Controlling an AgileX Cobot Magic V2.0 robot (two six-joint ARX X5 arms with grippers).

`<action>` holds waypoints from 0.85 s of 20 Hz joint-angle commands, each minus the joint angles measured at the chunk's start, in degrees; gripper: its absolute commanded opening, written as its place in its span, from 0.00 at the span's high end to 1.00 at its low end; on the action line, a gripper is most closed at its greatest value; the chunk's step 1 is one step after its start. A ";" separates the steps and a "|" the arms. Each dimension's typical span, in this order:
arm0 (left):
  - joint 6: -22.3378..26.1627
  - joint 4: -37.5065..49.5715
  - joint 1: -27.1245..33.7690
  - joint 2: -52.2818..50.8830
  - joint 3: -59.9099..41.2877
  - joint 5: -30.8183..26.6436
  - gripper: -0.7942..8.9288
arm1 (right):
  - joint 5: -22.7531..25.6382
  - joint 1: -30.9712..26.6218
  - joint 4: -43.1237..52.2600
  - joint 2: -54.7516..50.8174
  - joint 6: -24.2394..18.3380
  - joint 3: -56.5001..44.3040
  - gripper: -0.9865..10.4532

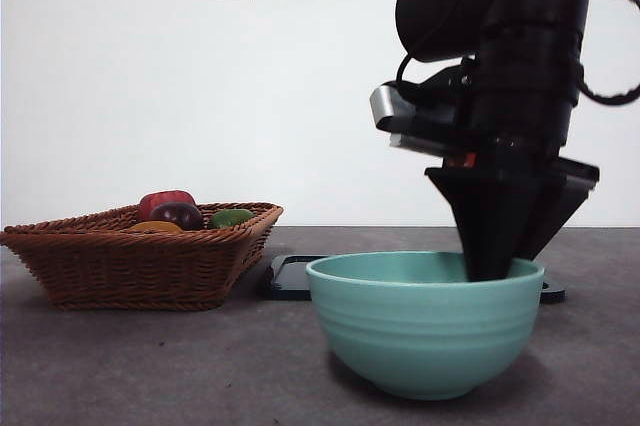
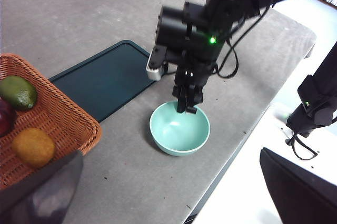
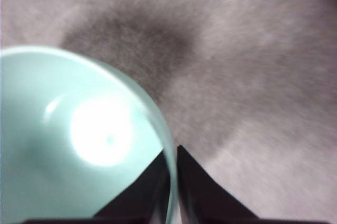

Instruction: Pick up the wifruite, put it on the bowl, pick up the plate, put it on desk

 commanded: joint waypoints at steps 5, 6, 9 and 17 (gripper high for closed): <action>0.68 0.63 -0.46 0.26 0.55 0.33 0.31 | 0.00 0.63 2.93 0.59 1.09 -1.20 0.91; 0.68 0.63 -0.48 0.26 0.55 0.33 0.31 | 0.00 0.63 2.73 0.59 1.09 -1.20 0.91; 0.68 0.63 -0.46 0.26 0.55 0.33 0.31 | 0.50 0.61 2.62 0.48 0.87 -1.16 0.85; 0.68 0.63 -0.48 0.26 0.55 0.33 0.31 | 5.33 0.55 -1.42 -11.67 0.72 -1.03 0.44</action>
